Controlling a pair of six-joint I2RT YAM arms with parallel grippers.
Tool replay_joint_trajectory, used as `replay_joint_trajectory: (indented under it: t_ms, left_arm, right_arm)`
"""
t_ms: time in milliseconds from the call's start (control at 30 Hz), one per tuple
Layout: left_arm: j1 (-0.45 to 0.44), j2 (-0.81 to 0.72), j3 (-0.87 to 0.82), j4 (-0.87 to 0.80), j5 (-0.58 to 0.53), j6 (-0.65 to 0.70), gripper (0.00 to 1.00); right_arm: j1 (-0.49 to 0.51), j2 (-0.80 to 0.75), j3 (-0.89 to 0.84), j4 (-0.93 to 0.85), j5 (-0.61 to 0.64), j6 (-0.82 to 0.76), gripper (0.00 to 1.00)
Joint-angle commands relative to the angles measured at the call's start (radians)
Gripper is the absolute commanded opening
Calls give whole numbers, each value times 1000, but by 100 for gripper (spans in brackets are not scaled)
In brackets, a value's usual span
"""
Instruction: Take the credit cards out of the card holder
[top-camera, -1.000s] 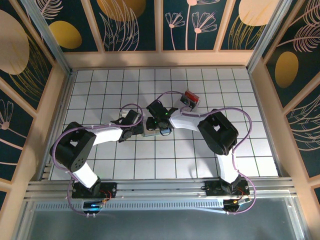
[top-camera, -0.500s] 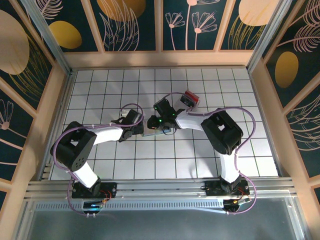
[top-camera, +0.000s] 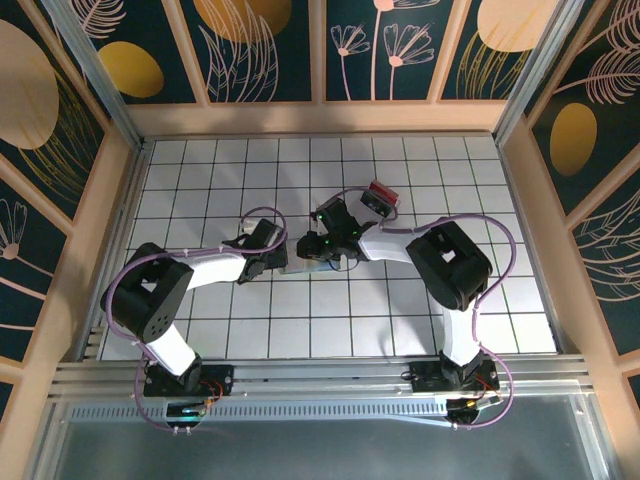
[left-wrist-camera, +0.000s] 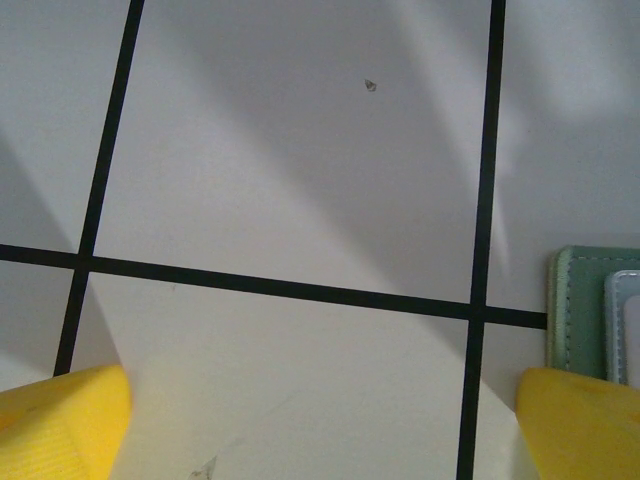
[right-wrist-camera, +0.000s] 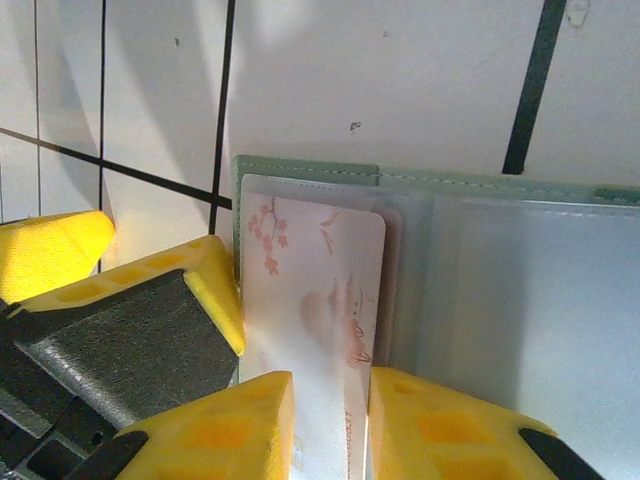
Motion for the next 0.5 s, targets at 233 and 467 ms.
replay_joint_trajectory:
  t_ms: [233, 467]
  left_arm:
    - [-5, -4, -1, -48, -3, -12, 99]
    - [-6, -83, -9, -65, -34, -50, 99]
  right_arm:
    - [22, -58, 18, -31, 79, -4, 23]
    - [102, -54, 134, -274, 378, -68, 29]
